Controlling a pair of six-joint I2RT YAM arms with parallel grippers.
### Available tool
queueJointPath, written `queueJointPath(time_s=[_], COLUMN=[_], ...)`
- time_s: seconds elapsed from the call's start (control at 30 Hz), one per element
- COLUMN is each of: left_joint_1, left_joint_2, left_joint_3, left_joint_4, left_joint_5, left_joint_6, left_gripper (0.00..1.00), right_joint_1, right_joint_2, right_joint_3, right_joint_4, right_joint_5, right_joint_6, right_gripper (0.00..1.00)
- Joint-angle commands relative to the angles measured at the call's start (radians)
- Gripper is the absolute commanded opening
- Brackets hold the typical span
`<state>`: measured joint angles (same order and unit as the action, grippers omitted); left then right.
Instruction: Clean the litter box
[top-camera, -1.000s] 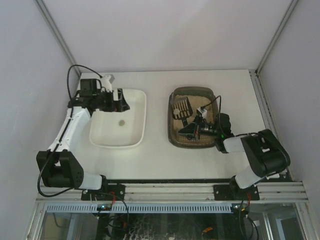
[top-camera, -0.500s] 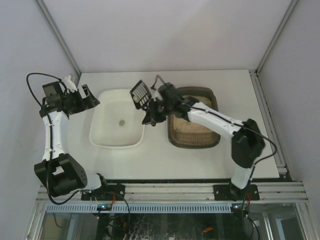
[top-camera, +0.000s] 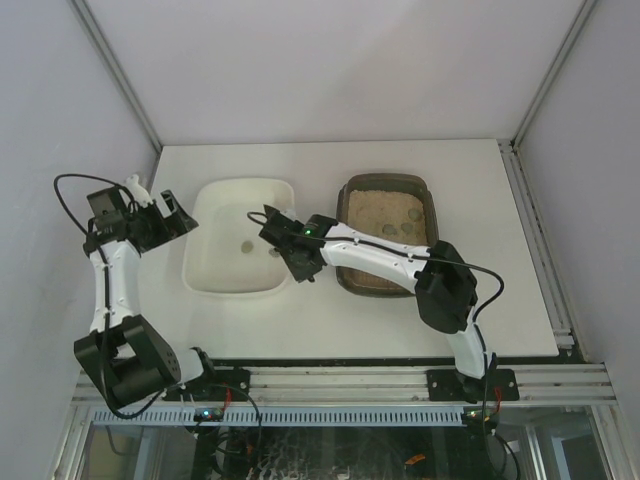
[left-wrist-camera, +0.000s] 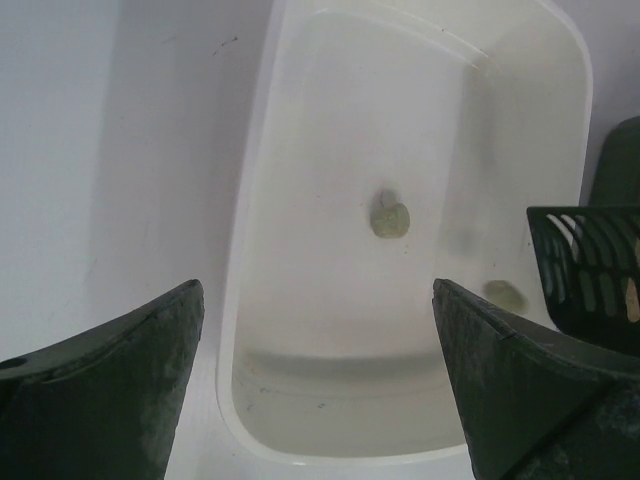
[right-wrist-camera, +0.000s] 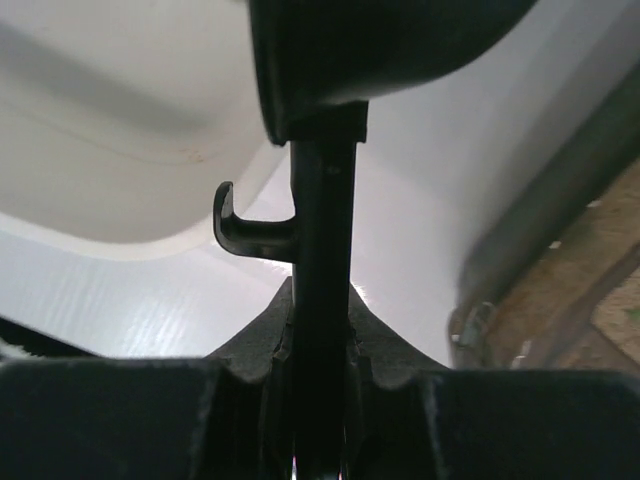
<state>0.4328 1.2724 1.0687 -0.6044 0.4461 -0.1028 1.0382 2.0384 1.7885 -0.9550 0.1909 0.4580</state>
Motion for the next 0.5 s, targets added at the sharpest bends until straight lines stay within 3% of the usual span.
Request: queueJointPath(time_s=[0.0, 0.27, 0.33, 0.47], left_joint_1=[0.000, -0.038, -0.120, -0.384], left_joint_2=[-0.065, -0.093, -0.115, -0.099], left_joint_3=[-0.056, -0.074, -0.068, -0.009], left_joint_4=[0.074, 0.072, 0.084, 0.140], left_joint_5=[-0.002, -0.076, -0.143, -0.397], left_joint_6=[-0.034, -0.038, -0.019, 0.009], left_gripper=[1.00, 1.00, 1.00, 1.00], right_joint_1=[0.038, 0.053, 0.015, -0.181], right_joint_2=[-0.065, -0.130, -0.205, -0.450], right_joint_3=[0.034, 0.023, -0.031, -0.254], right_joint_4=[-0.003, 0.030, 0.050, 0.104], right_joint_5=[0.162, 0.246, 0.211, 0.051], right_joint_6=[-0.096, -0.096, -0.057, 0.021], right_gripper=[0.00, 0.00, 0.00, 0.00])
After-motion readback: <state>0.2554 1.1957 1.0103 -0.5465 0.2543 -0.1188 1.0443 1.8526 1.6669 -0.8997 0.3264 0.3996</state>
